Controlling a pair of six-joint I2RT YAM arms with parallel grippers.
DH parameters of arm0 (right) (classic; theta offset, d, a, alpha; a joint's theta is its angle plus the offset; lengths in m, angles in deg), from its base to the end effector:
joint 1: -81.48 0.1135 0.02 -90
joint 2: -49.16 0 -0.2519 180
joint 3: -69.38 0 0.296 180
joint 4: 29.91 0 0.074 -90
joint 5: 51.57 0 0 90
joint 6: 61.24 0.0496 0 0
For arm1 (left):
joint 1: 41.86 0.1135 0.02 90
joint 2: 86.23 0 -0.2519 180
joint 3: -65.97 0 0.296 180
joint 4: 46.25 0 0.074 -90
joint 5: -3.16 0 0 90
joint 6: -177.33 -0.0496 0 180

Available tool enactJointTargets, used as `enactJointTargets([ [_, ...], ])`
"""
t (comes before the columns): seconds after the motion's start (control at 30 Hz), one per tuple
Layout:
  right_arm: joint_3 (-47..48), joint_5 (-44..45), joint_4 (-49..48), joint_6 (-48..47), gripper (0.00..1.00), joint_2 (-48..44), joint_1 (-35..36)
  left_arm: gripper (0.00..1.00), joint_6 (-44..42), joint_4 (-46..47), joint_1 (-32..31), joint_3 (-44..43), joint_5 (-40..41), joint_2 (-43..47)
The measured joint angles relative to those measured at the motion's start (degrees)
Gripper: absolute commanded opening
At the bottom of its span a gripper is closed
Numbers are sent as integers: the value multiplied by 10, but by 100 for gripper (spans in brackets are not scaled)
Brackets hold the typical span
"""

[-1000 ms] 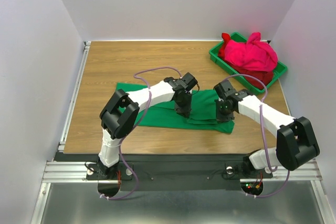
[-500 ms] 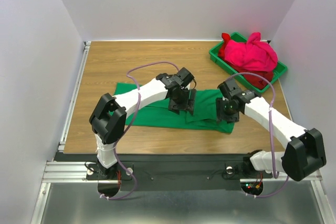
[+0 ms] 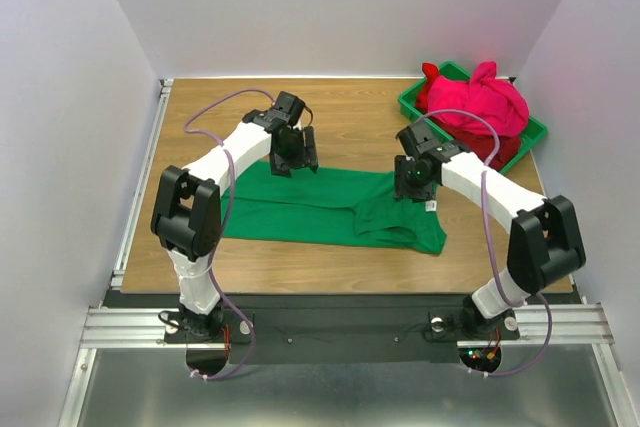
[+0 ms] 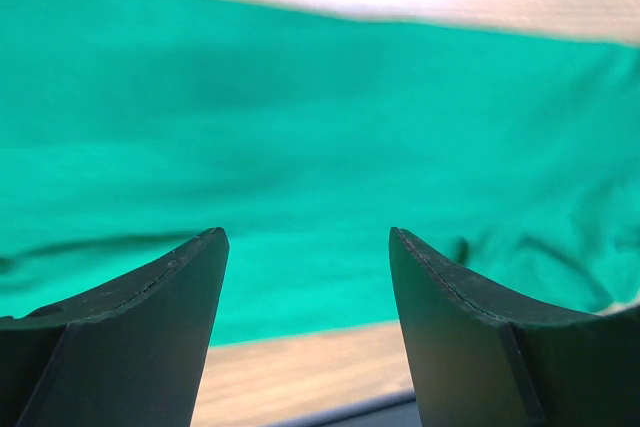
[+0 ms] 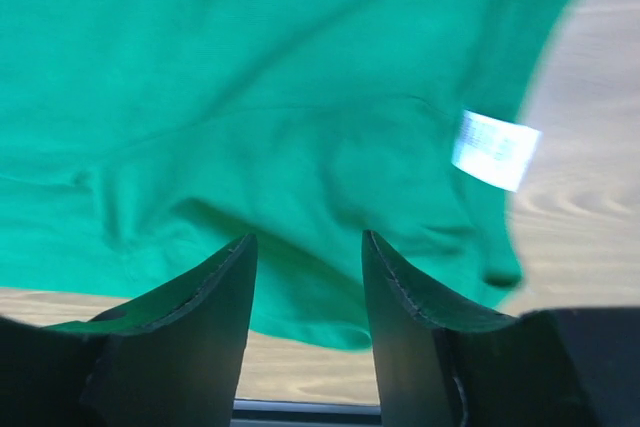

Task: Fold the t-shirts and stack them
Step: Fold the tshirt

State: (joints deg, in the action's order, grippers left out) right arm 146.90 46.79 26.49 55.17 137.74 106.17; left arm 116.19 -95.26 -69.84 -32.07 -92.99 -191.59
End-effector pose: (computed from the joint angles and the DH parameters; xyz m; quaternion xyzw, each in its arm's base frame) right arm 0.3223 0.1402 0.1949 0.0289 0.9778 0.0196 0.2067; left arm 0.3937 -0.2152 0.2161 0.0082 0.9559 -0.1828 0.2299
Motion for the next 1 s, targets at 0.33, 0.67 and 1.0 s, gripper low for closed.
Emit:
enactJointTargets([
  [0.33, -83, -79, -54, 4, 47, 20, 0, 77, -42, 24, 41, 8, 0, -59],
  [0.67, -155, -114, -46, 23, 44, -37, 18, 77, -69, 50, 101, 58, -2, -59],
  [1.0, -157, -105, -32, 26, 45, -18, 20, 78, -85, 83, 135, 96, -5, -49],
])
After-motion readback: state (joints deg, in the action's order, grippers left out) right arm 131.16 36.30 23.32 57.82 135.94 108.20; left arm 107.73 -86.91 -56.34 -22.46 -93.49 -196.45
